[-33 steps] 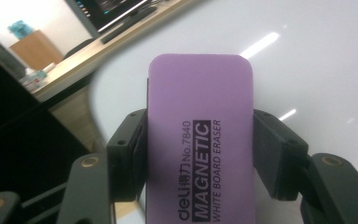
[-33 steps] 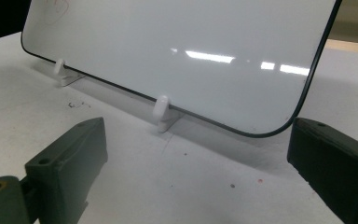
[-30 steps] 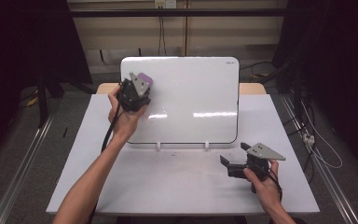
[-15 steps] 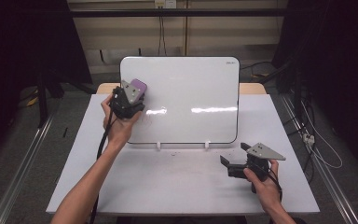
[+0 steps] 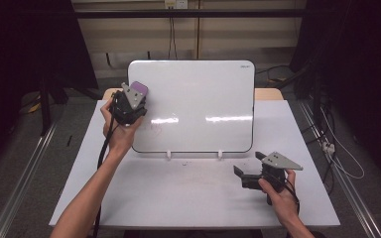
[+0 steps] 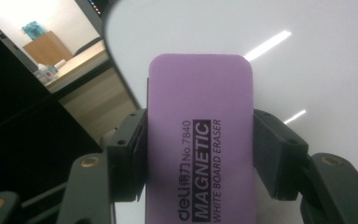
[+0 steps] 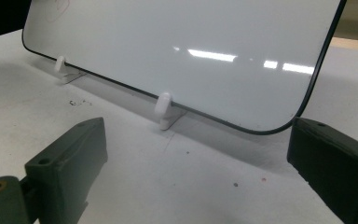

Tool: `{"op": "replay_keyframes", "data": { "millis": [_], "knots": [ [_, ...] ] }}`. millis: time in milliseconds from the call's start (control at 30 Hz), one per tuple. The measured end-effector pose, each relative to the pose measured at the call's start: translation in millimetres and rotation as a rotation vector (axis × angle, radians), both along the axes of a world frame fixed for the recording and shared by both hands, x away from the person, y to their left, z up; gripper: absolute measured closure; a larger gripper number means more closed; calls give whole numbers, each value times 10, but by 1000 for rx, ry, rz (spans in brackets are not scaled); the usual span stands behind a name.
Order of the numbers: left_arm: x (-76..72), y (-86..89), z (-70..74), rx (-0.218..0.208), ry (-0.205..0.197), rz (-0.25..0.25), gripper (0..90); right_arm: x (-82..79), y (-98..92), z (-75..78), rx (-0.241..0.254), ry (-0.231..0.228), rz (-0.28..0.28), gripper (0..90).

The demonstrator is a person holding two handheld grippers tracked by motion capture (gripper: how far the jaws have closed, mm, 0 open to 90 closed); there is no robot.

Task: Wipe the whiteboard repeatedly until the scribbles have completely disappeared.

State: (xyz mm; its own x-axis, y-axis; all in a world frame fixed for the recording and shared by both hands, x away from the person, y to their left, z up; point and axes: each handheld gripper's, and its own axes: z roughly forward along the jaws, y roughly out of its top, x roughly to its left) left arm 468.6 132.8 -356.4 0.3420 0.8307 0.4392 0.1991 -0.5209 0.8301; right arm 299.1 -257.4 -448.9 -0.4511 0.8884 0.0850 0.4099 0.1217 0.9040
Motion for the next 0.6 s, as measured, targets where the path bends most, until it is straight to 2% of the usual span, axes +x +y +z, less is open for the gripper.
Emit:
{"op": "replay_keyframes", "data": {
  "millis": [100,200,267,300,333,367,400,467,500,533,567,600],
  "knots": [
    [-106,-64,-84,-13,20,-30,414,4,12,-3,-1,4,4,46],
    [-219,-159,-211,-6,24,-61,414,2,21,1,-5,0,8,46],
    [-292,-197,-279,-24,44,-90,414,6,23,-2,-3,4,4,46],
    [-325,-221,-320,-46,58,-104,414,5,22,-2,-2,3,4,46],
    [-354,-242,-348,-39,69,-117,414,2,18,0,-3,1,4,46],
    [-378,-268,-370,-26,61,-124,414,1,16,0,-3,1,5,46],
    [-395,-278,-368,-3,60,-123,414,4,13,-2,-3,2,5,46],
    [-360,-247,-346,-27,78,-136,414,8,12,-5,1,4,3,46],
    [-337,-231,-333,-31,68,-131,414,8,12,-5,0,3,3,46],
    [-314,-208,-302,-16,60,-123,414,7,11,-4,-1,3,6,46],
    [-285,-191,-274,-39,53,-110,414,6,11,-4,-2,2,6,46],
    [-250,-152,-226,-19,51,-99,414,5,11,-3,-1,3,6,46]
  ]
}}
